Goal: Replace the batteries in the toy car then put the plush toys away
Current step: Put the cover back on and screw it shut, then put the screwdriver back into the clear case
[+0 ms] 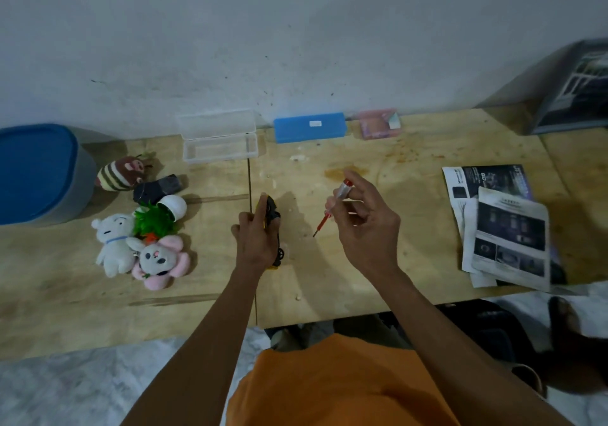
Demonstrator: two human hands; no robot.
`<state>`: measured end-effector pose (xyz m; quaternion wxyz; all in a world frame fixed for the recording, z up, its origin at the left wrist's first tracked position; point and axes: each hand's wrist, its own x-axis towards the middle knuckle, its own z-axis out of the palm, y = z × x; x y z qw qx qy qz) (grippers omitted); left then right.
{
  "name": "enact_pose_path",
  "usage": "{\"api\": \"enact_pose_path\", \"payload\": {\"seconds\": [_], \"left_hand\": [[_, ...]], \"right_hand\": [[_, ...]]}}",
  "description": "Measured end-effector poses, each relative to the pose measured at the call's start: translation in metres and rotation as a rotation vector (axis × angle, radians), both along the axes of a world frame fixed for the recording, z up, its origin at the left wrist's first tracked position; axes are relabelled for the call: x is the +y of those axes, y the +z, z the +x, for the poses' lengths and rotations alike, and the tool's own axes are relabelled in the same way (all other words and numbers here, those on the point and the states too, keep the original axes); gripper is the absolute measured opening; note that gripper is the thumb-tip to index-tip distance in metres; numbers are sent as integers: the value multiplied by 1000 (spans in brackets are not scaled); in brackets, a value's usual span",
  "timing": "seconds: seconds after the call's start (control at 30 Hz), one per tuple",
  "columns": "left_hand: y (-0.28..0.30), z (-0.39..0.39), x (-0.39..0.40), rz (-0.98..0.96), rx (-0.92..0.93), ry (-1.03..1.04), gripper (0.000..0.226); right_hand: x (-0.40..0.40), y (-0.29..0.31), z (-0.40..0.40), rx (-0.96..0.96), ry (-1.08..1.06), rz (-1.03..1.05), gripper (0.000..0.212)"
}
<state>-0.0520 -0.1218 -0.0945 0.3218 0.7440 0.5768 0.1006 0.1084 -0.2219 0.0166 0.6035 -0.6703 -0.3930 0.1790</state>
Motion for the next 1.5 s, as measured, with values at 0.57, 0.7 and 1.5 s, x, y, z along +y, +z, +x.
{"api": "enact_pose_path", "payload": {"seconds": [0.57,0.7,1.5], "left_hand": [[2,74,-26,-52,99,135,57],[-2,87,-29,-81,249,176,69],[7,31,25,-164,25,142,70]], "right_hand": [[12,-20,74,15,150,3,46],[16,-35,89,74,181,-93,47],[102,-61,50,312,17,-411,13]]}}
